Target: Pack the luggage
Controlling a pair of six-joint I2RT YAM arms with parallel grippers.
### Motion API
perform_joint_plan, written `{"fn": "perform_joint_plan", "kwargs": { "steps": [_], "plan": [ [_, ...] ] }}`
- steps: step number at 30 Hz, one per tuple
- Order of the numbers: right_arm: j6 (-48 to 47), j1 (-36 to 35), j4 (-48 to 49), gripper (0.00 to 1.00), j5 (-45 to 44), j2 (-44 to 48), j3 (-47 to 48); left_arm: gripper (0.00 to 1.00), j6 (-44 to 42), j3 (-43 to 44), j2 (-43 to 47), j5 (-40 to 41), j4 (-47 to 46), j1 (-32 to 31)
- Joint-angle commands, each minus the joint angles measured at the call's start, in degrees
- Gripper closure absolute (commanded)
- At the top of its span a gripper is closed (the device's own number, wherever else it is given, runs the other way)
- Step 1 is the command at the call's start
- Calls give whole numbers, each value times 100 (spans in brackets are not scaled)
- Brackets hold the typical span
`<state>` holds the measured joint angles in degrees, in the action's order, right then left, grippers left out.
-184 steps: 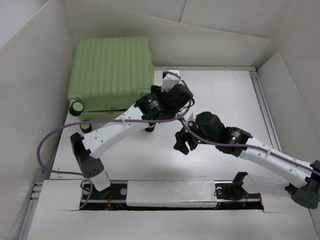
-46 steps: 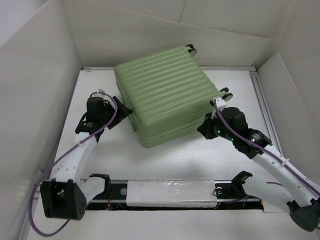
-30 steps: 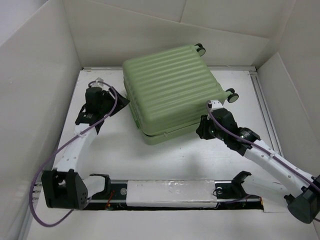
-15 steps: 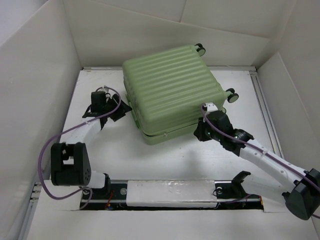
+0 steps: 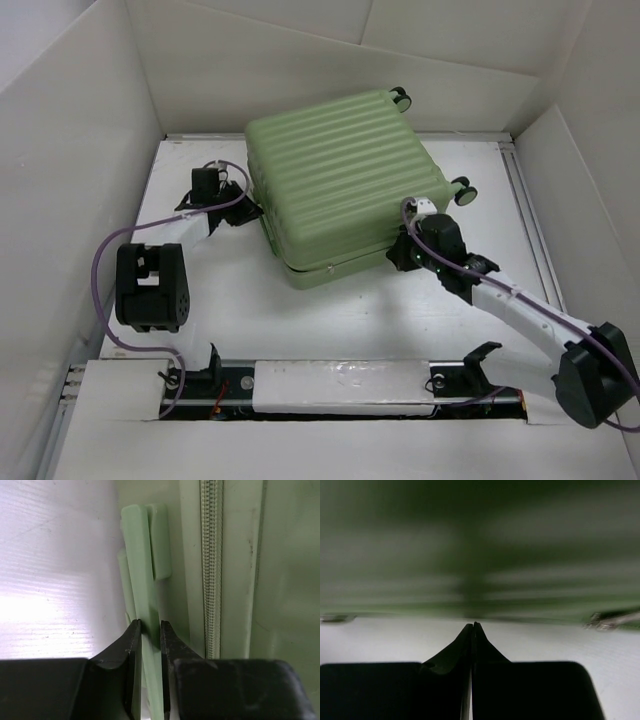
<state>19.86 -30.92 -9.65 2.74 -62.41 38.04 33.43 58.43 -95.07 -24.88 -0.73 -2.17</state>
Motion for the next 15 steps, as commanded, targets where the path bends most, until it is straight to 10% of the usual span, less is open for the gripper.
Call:
{"fn": "perform_joint_plan", "kwargs": {
  "steps": [1, 15],
  "plan": [
    [-254, 287, 1182, 98, 200, -436, 158, 100, -91, -305, -57, 115, -270, -196],
    [-641, 806, 1809, 97, 762, -1547, 1391, 100, 23, -2196, 2270, 168, 485, -196]
  ]
}}
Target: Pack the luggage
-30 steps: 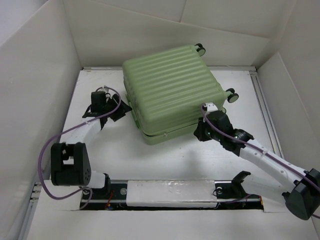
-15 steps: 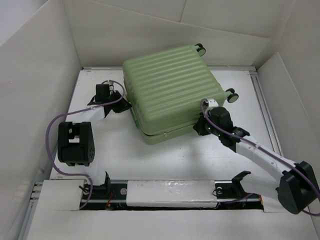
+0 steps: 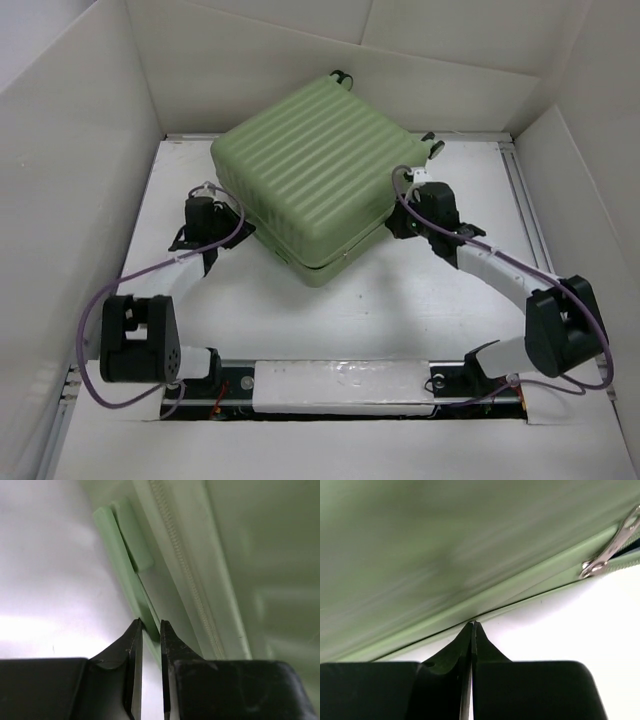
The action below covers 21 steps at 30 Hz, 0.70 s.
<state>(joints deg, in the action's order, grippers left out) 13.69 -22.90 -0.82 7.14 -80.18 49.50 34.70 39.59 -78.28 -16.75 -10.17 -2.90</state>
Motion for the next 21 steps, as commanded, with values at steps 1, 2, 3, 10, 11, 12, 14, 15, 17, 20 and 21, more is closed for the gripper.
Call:
{"fn": "perform_joint_plan", "kwargs": {
  "steps": [1, 2, 3, 10, 11, 12, 14, 15, 17, 20, 21],
  "plan": [
    [28, 4, 786, 95, 323, 327, 245, 100, -104, -312, 725, -514, 1587, -123],
    [28, 4, 602, 92, 323, 441, 175, 100, -104, -129, 857, -357, 1893, -123],
    [89, 4, 444, 88, 393, 573, 27, 93, -156, -23, 971, -268, 2070, -123],
    [301, -794, 38, 55, 708, 2058, -1168, 63, -394, 488, 1841, -178, 2890, -123],
    [301, -900, 38, 53, 762, 2242, -1266, 63, -394, 488, 2139, -266, 2890, -123],
    [353, -1005, 108, 50, 763, 2296, -1354, 63, -254, 488, 2298, -371, 2820, -123],
    [353, -1226, 240, 44, 1131, 2357, -1495, 67, -51, 549, 2484, -574, 2819, -123],
    [353, -1278, 240, 43, 1132, 2358, -1495, 73, -51, 602, 2537, -705, 2819, -123],
    [353, -1332, 302, 48, 1254, 2358, -1548, 86, -138, 515, 2537, -1083, 2636, -63],
    [292, -1332, 503, 78, 1158, 2130, -1548, 100, -191, 16, 2599, -2136, 1944, 218],
    [292, -1332, 556, 84, 1071, 2051, -1548, 100, -191, -82, 2538, -2365, 1749, 219]
  ]
}}
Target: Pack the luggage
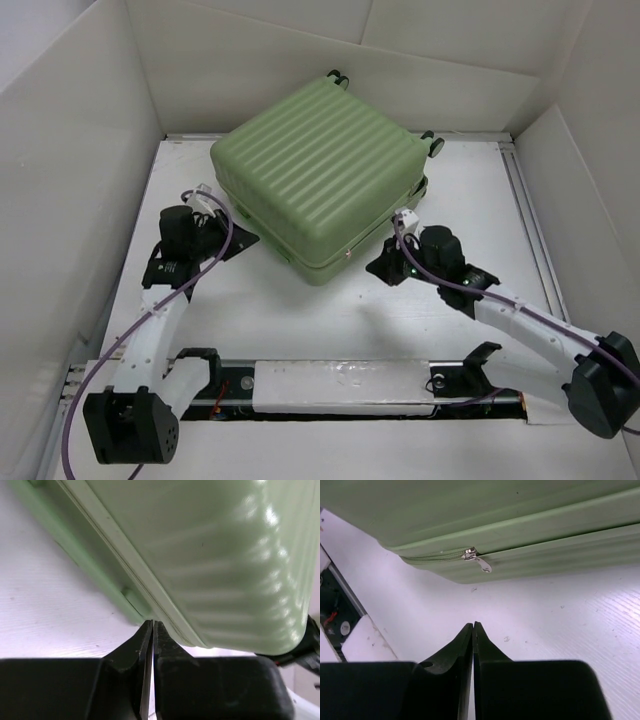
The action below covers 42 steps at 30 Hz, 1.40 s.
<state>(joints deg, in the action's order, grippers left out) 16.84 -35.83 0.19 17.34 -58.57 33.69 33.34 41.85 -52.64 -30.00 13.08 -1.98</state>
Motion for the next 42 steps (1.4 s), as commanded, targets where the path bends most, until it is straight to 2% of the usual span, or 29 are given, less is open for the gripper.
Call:
{"fn": "perform_joint_plan", "kwargs": {
  "steps": [1, 2, 4, 5, 8, 12, 16, 18, 19, 22, 24, 26, 28, 31, 32, 33, 36, 38, 42],
  "plan": [
    [-23, -38, 526, 94, 50, -259, 84, 100, -56, -369, -105, -1226, -735, 127],
    [38, -99, 526, 97, -28, -322, 85, 100, -143, -422, -106, -1428, -980, 127],
    [196, -161, 579, 100, -187, -392, 155, 100, -493, -257, -263, -1203, -634, 127],
    [258, -161, 631, 100, -187, -392, 155, 100, -904, -143, -264, -679, -405, 127],
    [258, -266, 632, 100, -117, -322, 208, 100, -1259, 122, -19, 62, 106, -250],
    [74, -424, 632, 100, -38, -129, 208, 100, -1146, -1, 482, 520, 107, -250],
    [74, -775, 736, 100, -415, 380, -160, 99, -752, 9, 483, 846, 230, -250],
    [126, -881, 1226, 100, -469, 748, -599, 86, -234, -254, 596, 847, 90, -250],
    [187, -951, 1464, 100, -521, 828, -783, 73, -40, -404, 667, 1021, 28, -250],
    [241, -952, 2519, 95, -767, 830, -1443, 61, 698, -1159, 1114, 1294, -419, -250],
    [241, -1004, 2933, 93, -837, 663, -1689, 54, 1024, -1809, 1404, 1347, -1148, -250],
    [109, -1004, 3636, 85, -899, 286, -1822, 50, 1296, -2083, 1791, 1348, -1509, -250],
    [-31, -1004, 3769, 74, -830, -100, -1701, 43, 1298, -2417, 2072, 1277, -1975, -250],
    [-155, -1057, 3935, 60, -829, -304, -1515, 43, 1298, -2541, 2127, 1199, -2142, -250],
    [-155, -1057, 3989, 50, -881, -365, -1419, 43, 1298, -2628, 1987, 1146, -2239, -250],
    [-285, -1057, 3989, 46, -934, -366, -1348, 43, 1298, -2629, 1873, 1006, -2362, -250],
    [-505, -1057, 3928, 43, -1189, -628, -1067, 44, 1245, -2629, 1319, 847, -2792, -250],
    [-567, -935, 3928, 43, -1111, -787, -892, 48, 1298, -2682, 1064, 741, -3424, -250],
    [-752, -820, 4234, 43, -829, -1174, -812, 55, 1219, -2471, 274, 819, -3584, -250]
  ]
}}
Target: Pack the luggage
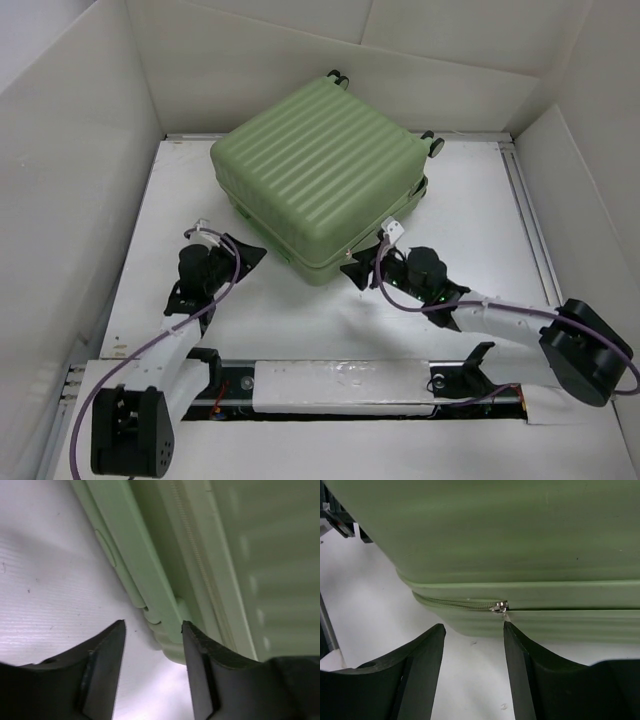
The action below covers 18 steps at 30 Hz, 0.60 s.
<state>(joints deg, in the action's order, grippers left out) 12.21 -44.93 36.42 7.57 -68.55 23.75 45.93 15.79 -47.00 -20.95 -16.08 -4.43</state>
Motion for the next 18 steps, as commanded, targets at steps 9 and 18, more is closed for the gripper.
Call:
{"fn": "perform_joint_plan", "kwargs": {
  "steps": [9, 18],
  "plan": [
    [-228, 440, 1498, 42, 675, -790, 61, 52, -101, 135, -520, -14, -1012, -6],
    [-228, 494, 1912, 43, 904, -1318, 271, 57, -111, 118, -1381, -277, -1608, -6]
  ]
}}
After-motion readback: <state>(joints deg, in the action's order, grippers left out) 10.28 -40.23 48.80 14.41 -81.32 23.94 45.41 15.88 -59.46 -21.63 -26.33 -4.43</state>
